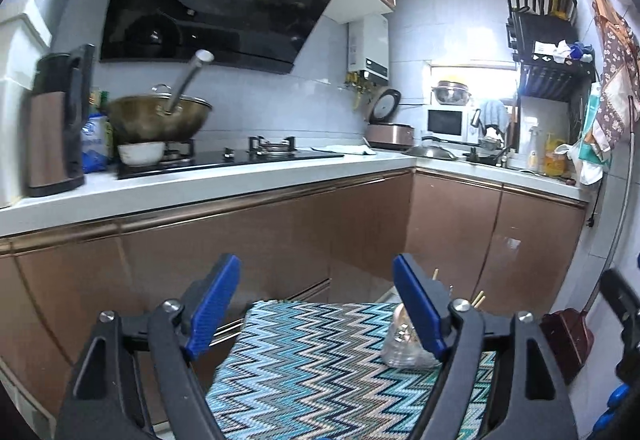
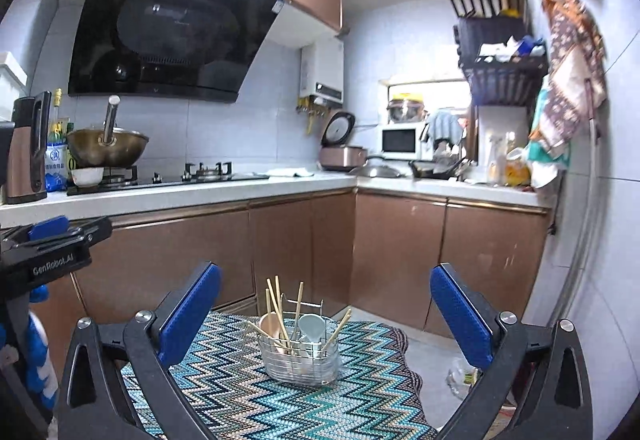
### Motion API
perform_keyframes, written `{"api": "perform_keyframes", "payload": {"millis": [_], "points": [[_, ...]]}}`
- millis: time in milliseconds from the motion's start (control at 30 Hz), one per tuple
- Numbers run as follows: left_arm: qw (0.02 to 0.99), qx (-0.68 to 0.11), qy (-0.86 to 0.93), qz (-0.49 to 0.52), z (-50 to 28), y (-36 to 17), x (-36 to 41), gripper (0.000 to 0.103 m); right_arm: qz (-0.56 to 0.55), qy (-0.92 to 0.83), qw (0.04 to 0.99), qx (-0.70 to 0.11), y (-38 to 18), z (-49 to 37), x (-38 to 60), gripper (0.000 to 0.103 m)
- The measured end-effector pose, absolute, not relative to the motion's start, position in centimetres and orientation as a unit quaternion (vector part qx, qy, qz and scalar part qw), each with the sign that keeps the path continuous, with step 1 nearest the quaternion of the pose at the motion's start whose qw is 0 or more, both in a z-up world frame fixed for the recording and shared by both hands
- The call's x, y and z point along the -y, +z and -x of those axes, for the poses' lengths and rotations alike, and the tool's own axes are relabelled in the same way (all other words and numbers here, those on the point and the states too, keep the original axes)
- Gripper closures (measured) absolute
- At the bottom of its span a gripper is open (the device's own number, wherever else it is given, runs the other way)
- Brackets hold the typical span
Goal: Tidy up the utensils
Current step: 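Withdraw both open tools away from the holder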
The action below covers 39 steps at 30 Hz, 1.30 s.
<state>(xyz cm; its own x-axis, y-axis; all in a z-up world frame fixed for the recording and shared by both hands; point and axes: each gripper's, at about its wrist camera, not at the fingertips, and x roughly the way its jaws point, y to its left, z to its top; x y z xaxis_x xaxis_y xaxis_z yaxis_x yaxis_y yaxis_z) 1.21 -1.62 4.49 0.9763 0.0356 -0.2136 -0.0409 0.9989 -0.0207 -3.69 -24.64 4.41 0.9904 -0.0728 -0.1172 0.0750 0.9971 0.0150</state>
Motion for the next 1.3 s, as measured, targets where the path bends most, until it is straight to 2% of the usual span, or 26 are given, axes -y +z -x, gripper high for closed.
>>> {"api": "perform_keyframes", "payload": {"millis": [67, 133, 733, 1300], "points": [[0.995, -0.1, 0.027, 0.013, 0.2, 4.4, 1.3, 0.024, -0.011, -0.042, 0.998, -0.05, 4.7, 5.1, 24.3, 0.0], [0.995, -0.094, 0.034, 0.013, 1.5, 4.3, 1.1, 0.019, -0.007, -0.047, 0.998, -0.042, 4.9, 6.2, 24.0, 0.0], [0.997, -0.043, 0.065, 0.009, 9.5, 4.3, -0.6, 0.018, -0.014, -0.063, 0.998, -0.007, 4.7, 13.1, 23.7, 0.0], [0.996, -0.028, 0.084, -0.002, 13.5, 4.9, -1.1, 0.018, -0.036, -0.063, 0.997, 0.018, 5.1, 16.2, 25.2, 0.0]]}}
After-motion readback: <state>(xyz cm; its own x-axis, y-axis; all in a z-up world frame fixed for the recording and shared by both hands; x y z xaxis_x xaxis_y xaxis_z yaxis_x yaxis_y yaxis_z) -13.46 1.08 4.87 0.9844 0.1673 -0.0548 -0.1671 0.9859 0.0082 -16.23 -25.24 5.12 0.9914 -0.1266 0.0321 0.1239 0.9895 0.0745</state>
